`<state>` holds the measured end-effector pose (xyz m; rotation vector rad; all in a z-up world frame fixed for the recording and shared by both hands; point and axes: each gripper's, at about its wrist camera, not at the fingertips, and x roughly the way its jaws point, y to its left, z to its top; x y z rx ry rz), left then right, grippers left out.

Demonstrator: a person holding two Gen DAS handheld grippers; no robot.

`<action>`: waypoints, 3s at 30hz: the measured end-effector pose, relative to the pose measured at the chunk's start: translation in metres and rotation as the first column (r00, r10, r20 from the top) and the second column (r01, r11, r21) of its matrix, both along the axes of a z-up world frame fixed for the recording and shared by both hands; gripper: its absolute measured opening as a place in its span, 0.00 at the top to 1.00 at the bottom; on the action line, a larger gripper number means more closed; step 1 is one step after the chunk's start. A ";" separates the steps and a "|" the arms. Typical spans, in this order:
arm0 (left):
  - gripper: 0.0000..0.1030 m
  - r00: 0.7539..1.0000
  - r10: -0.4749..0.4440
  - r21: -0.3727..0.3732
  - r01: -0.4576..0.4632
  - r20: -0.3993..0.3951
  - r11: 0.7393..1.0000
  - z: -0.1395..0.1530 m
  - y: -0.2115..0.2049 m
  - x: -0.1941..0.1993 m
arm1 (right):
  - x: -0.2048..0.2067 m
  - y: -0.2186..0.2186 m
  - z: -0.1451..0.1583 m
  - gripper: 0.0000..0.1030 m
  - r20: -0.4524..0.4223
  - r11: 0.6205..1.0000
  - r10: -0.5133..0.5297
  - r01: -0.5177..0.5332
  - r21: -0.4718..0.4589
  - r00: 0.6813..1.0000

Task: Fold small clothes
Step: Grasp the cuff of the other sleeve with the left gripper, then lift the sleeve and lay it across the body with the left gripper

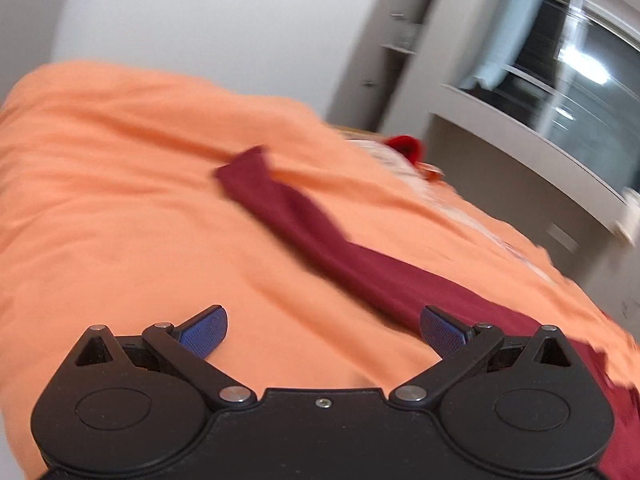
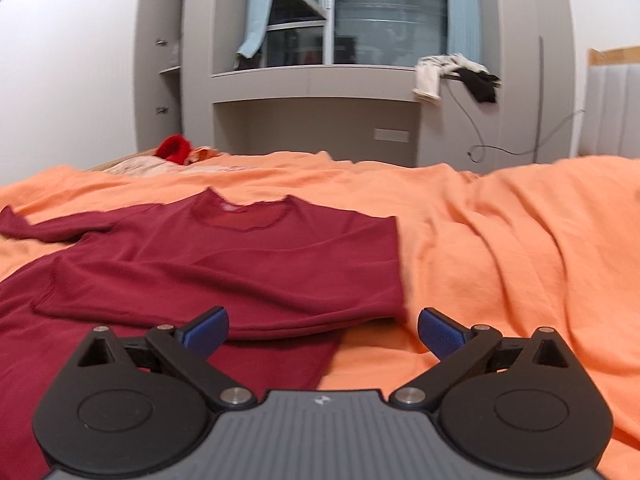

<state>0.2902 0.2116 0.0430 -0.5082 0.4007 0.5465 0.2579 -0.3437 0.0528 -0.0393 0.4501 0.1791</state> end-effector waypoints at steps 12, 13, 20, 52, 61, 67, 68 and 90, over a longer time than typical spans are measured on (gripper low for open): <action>0.01 0.988 0.003 -0.213 0.030 0.152 0.977 -0.017 0.093 0.046 | 0.000 0.012 -0.018 0.00 0.000 0.999 0.044 -0.044 -0.016 0.999; 0.01 0.987 0.012 -0.219 0.024 0.160 0.975 -0.020 0.097 0.049 | 0.003 0.011 -0.020 0.00 -0.012 0.999 0.041 -0.041 -0.013 0.999; 0.08 0.963 0.070 -0.215 -0.013 0.259 0.977 -0.030 0.119 0.056 | 0.013 0.018 -0.032 0.00 -0.074 0.997 0.041 -0.045 -0.056 0.996; 0.95 0.914 -0.194 0.228 0.116 0.356 0.967 0.051 0.008 0.040 | 0.015 0.010 -0.034 0.00 -0.110 0.999 0.025 -0.028 -0.024 0.994; 0.95 0.820 -0.494 0.476 0.325 0.288 0.817 0.081 -0.115 0.036 | 0.014 0.007 -0.035 0.00 -0.116 1.000 0.015 -0.016 -0.003 0.993; 0.95 0.745 -0.638 0.585 0.433 0.196 0.686 0.073 -0.208 0.019 | 0.010 0.003 -0.033 0.00 -0.086 1.000 -0.006 0.007 0.007 0.996; 0.95 0.729 -0.663 0.593 0.461 0.171 0.660 0.068 -0.224 0.016 | 0.010 0.003 -0.032 0.00 -0.083 1.000 -0.008 0.009 0.012 0.997; 0.74 0.400 -0.893 0.497 0.829 -0.205 0.257 -0.034 -0.304 -0.019 | 0.012 0.001 -0.036 0.00 -0.112 0.999 -0.024 0.028 0.034 0.993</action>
